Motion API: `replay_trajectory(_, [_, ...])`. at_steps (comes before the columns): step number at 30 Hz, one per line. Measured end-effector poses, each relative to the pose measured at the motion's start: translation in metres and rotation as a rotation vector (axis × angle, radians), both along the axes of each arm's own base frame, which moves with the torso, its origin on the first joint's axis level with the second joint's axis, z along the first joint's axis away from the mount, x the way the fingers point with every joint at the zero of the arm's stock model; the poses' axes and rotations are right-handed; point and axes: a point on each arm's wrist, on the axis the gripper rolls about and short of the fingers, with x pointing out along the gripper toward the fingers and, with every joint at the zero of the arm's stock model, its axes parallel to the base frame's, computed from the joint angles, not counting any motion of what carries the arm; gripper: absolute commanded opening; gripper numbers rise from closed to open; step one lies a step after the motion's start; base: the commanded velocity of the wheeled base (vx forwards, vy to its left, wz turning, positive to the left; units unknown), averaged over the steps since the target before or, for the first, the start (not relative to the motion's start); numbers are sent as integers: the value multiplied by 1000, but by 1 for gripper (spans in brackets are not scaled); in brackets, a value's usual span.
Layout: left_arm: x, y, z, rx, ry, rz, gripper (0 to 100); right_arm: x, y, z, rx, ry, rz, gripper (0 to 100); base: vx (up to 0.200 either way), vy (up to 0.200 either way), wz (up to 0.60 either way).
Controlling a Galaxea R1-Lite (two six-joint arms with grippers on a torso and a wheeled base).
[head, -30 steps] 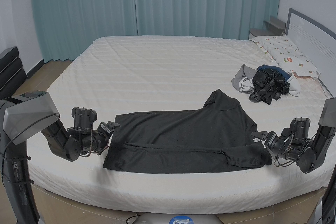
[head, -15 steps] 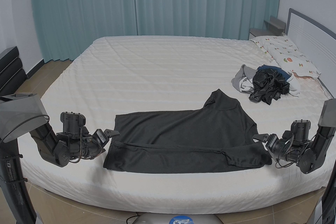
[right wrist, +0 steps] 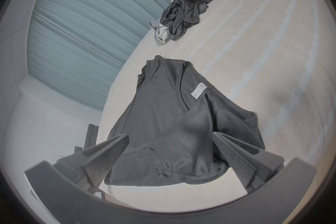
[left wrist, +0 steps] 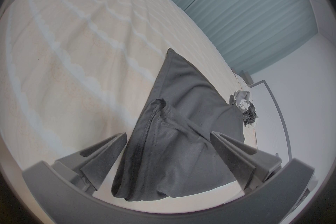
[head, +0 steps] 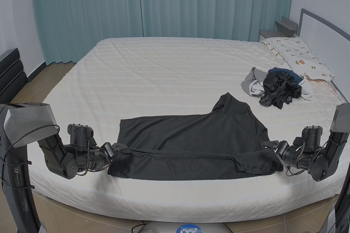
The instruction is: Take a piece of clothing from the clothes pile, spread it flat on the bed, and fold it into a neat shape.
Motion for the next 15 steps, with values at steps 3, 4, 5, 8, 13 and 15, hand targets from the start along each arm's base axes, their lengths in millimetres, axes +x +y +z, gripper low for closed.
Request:
replay_trajectory(3, [-3,0,-3,20,9,-10,0,0,0,0,0,1,0,100,0,0,0])
replay_trajectory(4, [-4,1,-3,31,10,-10,0,0,0,0,-1,1,0,100,0,0,0])
replay_trajectory(5, [-5,1,-4,48,12,-8,0,0,0,0,-1,1,0,100,0,0,0])
replay_trajectory(8, [-10,4,-8,125,13,-2,0,0,0,0,-1,1,0,100,0,0,0])
replay_trajectory(13, [-19,7,-12,191,35,-7,0,0,0,0,-1,2,0,100,0,0,0])
replay_trajectory(15, [-20,7,-13,195,39,-5,0,0,0,0,-1,1,0,100,0,0,0])
